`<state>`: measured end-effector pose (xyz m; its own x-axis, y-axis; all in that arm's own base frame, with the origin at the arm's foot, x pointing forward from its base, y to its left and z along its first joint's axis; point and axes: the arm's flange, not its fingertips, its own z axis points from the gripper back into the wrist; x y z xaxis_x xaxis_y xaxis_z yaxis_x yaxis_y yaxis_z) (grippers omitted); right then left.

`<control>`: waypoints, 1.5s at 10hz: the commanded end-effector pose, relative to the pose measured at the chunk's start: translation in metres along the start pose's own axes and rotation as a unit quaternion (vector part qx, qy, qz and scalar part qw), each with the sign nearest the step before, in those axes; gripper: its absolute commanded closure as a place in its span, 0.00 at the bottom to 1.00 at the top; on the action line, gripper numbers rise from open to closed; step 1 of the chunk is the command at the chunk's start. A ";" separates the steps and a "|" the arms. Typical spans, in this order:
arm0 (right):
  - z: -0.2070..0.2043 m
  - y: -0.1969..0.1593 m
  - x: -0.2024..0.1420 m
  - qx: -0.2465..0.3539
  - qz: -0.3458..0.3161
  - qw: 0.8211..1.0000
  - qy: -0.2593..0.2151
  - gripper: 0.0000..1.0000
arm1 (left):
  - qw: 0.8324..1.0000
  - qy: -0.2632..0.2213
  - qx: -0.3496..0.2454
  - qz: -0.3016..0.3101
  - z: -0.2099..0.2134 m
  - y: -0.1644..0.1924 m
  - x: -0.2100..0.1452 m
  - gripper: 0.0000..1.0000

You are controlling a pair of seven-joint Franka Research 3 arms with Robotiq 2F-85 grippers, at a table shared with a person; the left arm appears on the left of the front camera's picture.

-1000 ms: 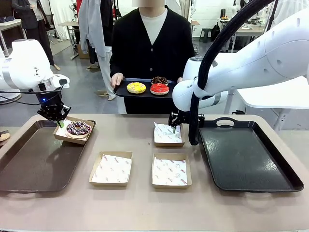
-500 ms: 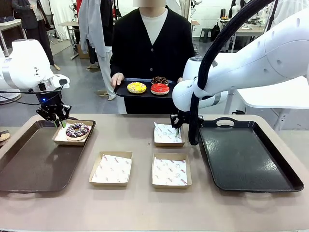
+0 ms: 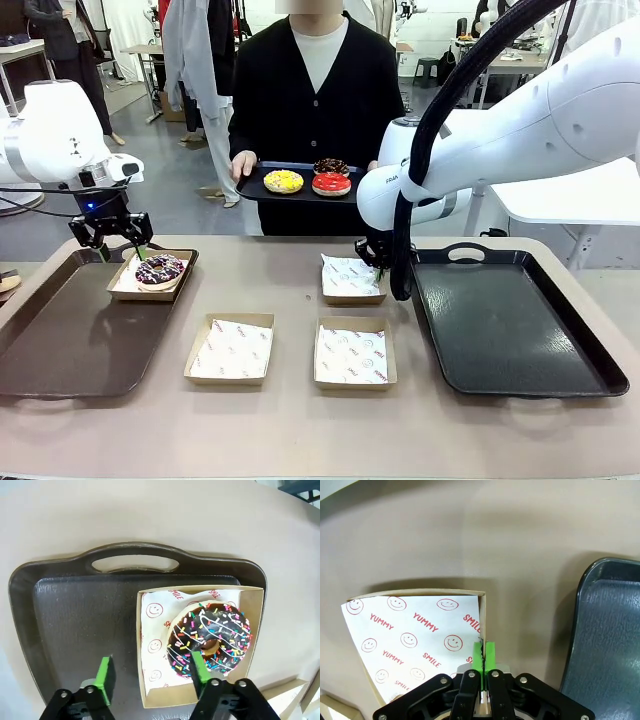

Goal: Individually package the donuts and arrange them on the tray.
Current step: Place the picked Paper togo box on the Handle tray while simultaneously picking up another Paper togo box from the table with the other hand.

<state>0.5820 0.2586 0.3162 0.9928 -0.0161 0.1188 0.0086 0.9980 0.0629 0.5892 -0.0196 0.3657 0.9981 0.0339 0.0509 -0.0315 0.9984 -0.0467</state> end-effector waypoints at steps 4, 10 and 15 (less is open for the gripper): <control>0.002 0.008 0.002 -0.006 -0.012 1.000 -0.006 1.00 | 1.000 0.009 -0.021 -0.003 0.007 0.005 0.002 0.00; 0.098 0.002 0.006 0.008 -0.013 1.000 -0.024 1.00 | 0.944 0.013 -0.327 0.025 0.091 0.067 -0.074 0.00; 0.151 0.011 0.022 0.005 -0.013 1.000 -0.026 1.00 | 0.807 0.056 -0.587 -0.012 0.084 0.181 -0.132 0.00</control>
<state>0.5796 0.2557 0.4700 0.9823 -0.0388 0.1835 0.0238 0.9963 0.0828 0.4314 0.1447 0.4468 0.9995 -0.0254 0.0176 0.0252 0.3427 -0.9391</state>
